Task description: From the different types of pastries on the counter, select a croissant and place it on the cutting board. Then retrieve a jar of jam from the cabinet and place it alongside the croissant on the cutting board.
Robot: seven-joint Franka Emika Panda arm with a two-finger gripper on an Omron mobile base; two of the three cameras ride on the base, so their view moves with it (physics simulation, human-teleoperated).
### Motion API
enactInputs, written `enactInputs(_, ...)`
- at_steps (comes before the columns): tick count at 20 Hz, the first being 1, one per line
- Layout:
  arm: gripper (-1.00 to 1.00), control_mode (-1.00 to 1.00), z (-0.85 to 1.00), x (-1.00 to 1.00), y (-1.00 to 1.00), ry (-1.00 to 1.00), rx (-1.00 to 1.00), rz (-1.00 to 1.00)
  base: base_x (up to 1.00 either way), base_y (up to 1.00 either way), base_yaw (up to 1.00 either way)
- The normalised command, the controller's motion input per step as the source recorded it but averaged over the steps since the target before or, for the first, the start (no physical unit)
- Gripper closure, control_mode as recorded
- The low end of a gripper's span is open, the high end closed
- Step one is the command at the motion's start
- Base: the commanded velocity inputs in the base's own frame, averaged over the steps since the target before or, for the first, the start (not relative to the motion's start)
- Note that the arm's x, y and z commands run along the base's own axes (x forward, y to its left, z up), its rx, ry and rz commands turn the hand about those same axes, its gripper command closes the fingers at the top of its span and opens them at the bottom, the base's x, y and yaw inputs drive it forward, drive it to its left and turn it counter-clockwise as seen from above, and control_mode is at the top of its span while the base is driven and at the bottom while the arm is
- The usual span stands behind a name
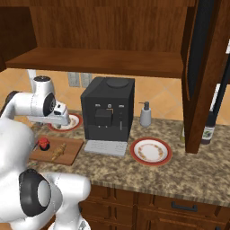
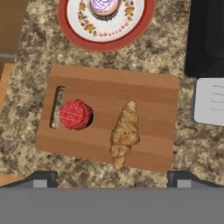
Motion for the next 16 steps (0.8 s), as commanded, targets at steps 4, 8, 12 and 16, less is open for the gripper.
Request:
enactInputs(4, -1.0, -1.0, -0.69, -1.0, 0.3, -0.27, 0.0, -0.09, 0.0, 0.0, 0.0)
enactInputs(8, -1.0, -1.0, -0.93, -1.0, 0.27, -0.33, 0.0, -0.08, 0.0, 0.0, 0.0)
enactInputs(12, -1.0, -1.0, -0.92, -1.0, 0.22, -0.37, 0.0, -0.06, 0.0, 0.0, 0.0)
enactInputs(16, -1.0, -1.0, -0.81, -1.0, 0.17, -0.32, 0.0, -0.07, 0.0, 0.0, 0.0)
